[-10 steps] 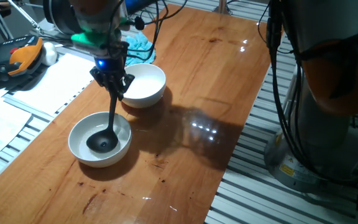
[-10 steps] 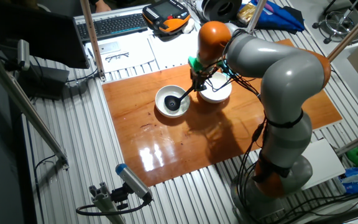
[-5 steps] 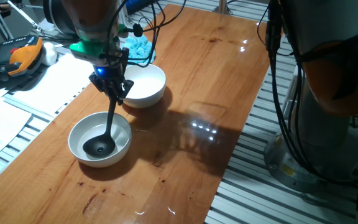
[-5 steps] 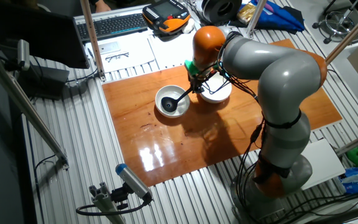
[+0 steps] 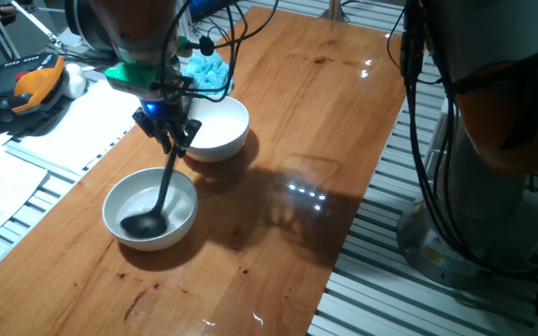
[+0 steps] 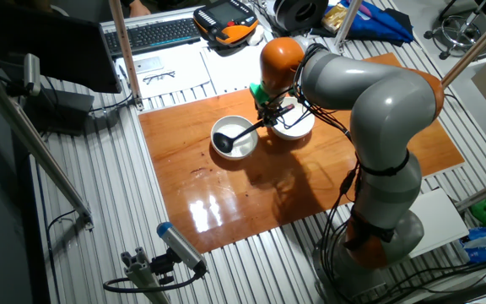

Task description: Scoop water with a large spoon from one bowl to another

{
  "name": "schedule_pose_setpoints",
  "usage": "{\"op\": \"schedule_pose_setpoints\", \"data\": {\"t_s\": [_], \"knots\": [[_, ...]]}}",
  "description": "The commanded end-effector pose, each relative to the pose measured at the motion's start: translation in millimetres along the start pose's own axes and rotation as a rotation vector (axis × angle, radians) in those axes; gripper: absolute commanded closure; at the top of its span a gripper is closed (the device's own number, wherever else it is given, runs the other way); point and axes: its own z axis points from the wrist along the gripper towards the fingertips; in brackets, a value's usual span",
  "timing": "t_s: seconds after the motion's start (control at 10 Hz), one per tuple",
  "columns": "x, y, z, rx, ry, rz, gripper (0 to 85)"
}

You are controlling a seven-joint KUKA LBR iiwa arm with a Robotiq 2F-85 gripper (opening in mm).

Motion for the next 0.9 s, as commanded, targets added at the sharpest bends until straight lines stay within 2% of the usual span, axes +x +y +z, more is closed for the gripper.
{"op": "schedule_pose_setpoints", "data": {"t_s": [0.0,0.5,0.6,0.8], "knots": [[-0.1,0.0,-0.1,-0.001,-0.006,-0.001,51.0],[-2.1,0.2,-2.9,0.007,-0.011,-0.005,51.0],[-4.9,0.5,-6.5,0.011,-0.001,-0.009,34.0],[-14.3,-1.1,-21.2,0.024,0.018,-0.036,34.0]]}}
